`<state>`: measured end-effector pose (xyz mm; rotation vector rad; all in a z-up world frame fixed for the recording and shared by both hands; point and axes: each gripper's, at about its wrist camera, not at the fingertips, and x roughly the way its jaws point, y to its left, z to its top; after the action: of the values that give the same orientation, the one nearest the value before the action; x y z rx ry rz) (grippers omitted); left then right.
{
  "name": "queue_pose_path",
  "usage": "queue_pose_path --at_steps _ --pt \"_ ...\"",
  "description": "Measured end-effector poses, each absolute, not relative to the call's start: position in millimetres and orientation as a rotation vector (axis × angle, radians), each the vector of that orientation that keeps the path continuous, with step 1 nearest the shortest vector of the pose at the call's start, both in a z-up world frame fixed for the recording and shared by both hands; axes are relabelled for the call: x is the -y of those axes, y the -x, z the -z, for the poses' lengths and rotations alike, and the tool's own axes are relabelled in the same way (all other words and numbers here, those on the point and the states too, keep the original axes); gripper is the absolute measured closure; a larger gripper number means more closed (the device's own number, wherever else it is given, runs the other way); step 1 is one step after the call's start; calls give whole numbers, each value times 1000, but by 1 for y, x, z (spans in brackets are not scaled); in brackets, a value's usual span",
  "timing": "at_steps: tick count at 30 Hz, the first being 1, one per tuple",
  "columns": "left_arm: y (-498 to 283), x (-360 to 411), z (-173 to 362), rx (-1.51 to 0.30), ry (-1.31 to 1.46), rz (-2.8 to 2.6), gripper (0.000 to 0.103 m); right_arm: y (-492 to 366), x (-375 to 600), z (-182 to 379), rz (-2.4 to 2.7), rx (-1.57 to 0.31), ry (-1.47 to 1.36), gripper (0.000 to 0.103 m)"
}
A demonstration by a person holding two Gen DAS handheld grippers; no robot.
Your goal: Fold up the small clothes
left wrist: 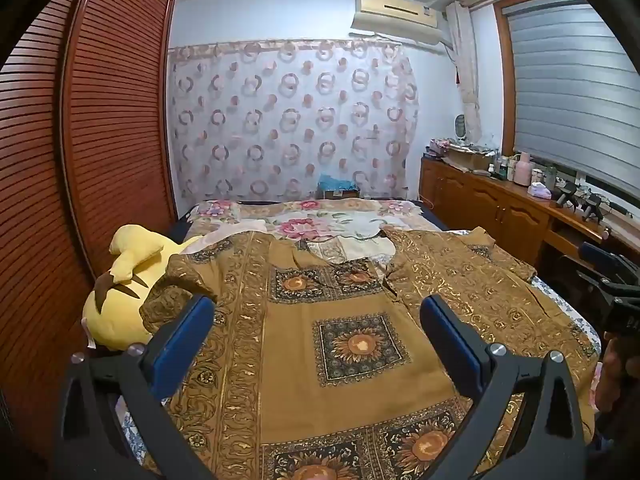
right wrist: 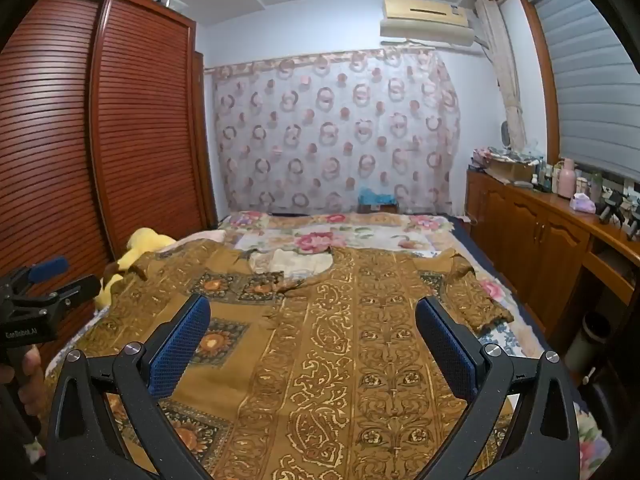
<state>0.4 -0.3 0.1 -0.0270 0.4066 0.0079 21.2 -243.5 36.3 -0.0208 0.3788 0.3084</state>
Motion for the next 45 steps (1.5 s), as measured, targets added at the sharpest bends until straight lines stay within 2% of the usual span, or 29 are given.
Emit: queue_pose_path --at_steps 45 --pt "1 -18 4 -393 25 -20 0 -20 242 -34 -311 -374 13 0"
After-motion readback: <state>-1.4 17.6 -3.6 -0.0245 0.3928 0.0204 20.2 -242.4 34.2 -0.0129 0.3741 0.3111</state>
